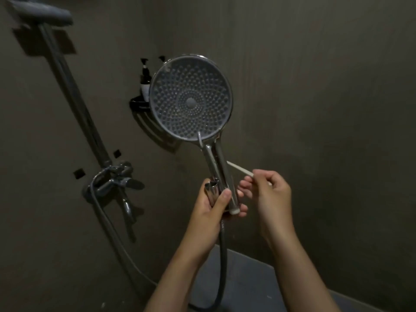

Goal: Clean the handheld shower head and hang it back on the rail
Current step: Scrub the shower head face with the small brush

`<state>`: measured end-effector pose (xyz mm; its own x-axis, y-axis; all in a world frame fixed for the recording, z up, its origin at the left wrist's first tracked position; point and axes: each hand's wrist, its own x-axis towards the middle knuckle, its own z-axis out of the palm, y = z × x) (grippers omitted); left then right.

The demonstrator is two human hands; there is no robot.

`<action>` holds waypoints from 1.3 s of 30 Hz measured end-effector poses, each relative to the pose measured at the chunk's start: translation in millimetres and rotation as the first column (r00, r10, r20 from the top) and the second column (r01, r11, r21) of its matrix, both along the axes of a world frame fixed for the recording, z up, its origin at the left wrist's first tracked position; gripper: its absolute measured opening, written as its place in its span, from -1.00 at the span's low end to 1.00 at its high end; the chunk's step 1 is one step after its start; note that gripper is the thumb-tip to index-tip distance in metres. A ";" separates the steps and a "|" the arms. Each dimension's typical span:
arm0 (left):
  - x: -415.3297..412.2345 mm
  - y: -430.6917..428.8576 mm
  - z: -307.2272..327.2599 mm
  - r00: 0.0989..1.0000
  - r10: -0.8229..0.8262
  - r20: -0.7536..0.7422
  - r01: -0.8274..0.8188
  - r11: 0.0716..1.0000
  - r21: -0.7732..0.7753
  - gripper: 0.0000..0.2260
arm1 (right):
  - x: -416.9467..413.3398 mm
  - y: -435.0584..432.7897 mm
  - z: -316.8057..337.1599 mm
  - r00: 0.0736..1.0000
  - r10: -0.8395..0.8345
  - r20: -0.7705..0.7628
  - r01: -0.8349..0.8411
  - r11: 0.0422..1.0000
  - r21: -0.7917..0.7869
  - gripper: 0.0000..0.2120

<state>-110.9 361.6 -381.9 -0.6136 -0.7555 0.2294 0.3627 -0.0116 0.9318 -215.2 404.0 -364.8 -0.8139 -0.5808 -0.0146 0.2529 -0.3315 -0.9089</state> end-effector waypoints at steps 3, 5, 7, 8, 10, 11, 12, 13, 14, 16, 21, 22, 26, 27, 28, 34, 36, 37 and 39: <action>3.6 45.5 -4.6 0.999 -0.036 0.011 0.036 0.999 0.025 -0.73 | 12.7 49.2 -1.6 0.997 -0.017 0.078 0.016 1.000 0.004 -0.92; 3.0 73.1 -6.4 0.998 -0.066 0.015 0.066 0.997 0.030 -0.72 | 14.9 81.2 -0.9 0.994 -0.026 0.106 0.025 1.000 0.008 -0.92; -0.2 98.7 -7.6 0.994 -0.101 0.031 0.101 0.995 0.013 -0.72 | 14.2 111.8 -1.4 0.990 -0.043 0.135 0.044 0.999 -0.002 -0.93; -2.9 112.0 -8.7 0.992 -0.122 0.032 0.122 0.993 0.002 -0.73 | 13.2 126.9 -2.0 0.988 -0.055 0.143 0.056 0.998 -0.005 -0.93; -9.1 141.5 -11.2 0.987 -0.160 0.023 0.160 0.987 0.005 -0.73 | 10.1 158.8 -3.8 0.985 -0.086 0.146 0.088 0.996 -0.003 -0.92; -12.7 155.3 -13.5 0.983 -0.180 0.026 0.180 0.984 0.008 -0.74 | 8.8 175.1 -5.1 0.983 -0.109 0.145 0.110 0.994 -0.001 -0.92; -16.5 168.8 -17.1 0.979 -0.201 0.033 0.201 0.980 0.009 -0.76 | 7.8 192.3 -7.1 0.981 -0.132 0.140 0.132 0.991 0.009 -0.91; -19.9 181.9 -21.0 0.974 -0.223 0.040 0.222 0.975 0.009 -0.78 | 7.2 209.5 -9.4 0.980 -0.151 0.130 0.150 0.988 0.022 -0.91; -23.4 194.5 -25.8 0.970 -0.240 0.049 0.239 0.971 0.011 -0.76 | 6.6 226.1 -12.2 0.978 -0.169 0.122 0.166 0.985 0.035 -0.92; -30.3 218.6 -33.7 0.961 -0.270 0.066 0.269 0.963 0.029 -0.67 | 7.4 256.2 -18.0 0.973 -0.204 0.106 0.200 0.978 0.053 -0.94; -37.7 269.8 -48.5 0.928 -0.368 0.056 0.365 0.929 0.060 -0.74 | 18.8 309.7 -33.1 0.955 -0.297 -0.014 0.297 0.947 0.124 -0.95; -38.5 277.8 -49.9 0.914 -0.401 0.061 0.397 0.916 0.060 -0.74 | 20.0 319.1 -36.1 0.946 -0.324 -0.028 0.325 0.938 0.122 -0.95; -40.1 305.9 -57.2 0.888 -0.449 0.102 0.445 0.893 0.059 -0.79 | 20.8 349.5 -49.1 0.913 -0.409 -0.003 0.406 0.906 0.121 -0.96; -40.2 312.3 -59.3 0.882 -0.458 0.112 0.454 0.889 0.063 -0.79 | 21.1 355.1 -52.3 0.911 -0.412 -0.002 0.409 0.903 0.133 -0.96; -40.9 317.6 -62.2 0.876 -0.467 0.120 0.462 0.884 0.069 -0.78 | 20.8 359.4 -55.7 0.911 -0.413 -0.008 0.410 0.900 0.146 -0.95; -37.1 322.6 -79.5 0.857 -0.507 0.097 0.487 0.856 0.172 -0.65 | 21.3 359.5 -75.5 0.904 -0.424 -0.057 0.426 0.884 0.193 -0.93; -28.0 317.6 -88.6 0.847 -0.520 0.108 0.493 0.846 0.204 -0.62 | 26.4 357.4 -82.9 0.930 -0.367 -0.030 0.365 0.910 0.199 -0.94; -24.1 315.6 -91.4 0.837 -0.537 0.110 0.506 0.834 0.222 -0.62 | 27.1 358.2 -86.9 0.939 -0.343 -0.014 0.339 0.921 0.194 -0.94; -10.2 309.9 -98.6 0.827 -0.549 0.120 0.501 0.818 0.284 -0.60 | 31.0 357.9 -95.3 0.961 -0.278 0.001 0.272 0.940 0.206 -0.92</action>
<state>-121.1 671.5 -480.4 -0.9445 -0.3211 -0.0698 0.0577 -0.3713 0.9267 -184.3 761.9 -460.1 -0.9388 -0.3172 -0.1343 0.2054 -0.2024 -0.9575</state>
